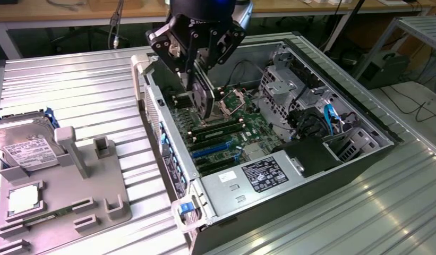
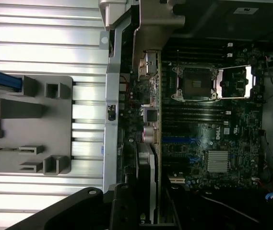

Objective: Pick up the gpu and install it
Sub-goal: 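Pick up the gpu and move the gpu toward the slot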

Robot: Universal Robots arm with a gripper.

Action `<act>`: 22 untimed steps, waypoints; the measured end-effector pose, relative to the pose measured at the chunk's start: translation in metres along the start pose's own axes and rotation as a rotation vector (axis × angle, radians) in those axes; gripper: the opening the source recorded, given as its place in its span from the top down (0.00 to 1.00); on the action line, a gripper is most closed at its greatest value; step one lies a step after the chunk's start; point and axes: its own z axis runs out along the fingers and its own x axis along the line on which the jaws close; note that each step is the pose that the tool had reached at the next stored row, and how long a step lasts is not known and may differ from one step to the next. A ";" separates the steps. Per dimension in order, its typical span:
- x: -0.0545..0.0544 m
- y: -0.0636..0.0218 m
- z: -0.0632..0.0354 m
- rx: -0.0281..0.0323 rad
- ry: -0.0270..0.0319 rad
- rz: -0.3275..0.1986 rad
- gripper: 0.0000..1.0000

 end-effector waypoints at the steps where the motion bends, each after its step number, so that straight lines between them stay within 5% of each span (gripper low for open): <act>1: -0.001 0.0000 0.0000 0.0000 0.0000 0.000 0.72; 11: -0.018 -0.0002 0.0004 -0.0002 0.0003 -0.007 0.72; 22: -0.025 -0.0003 0.0006 -0.0003 0.0004 -0.009 0.72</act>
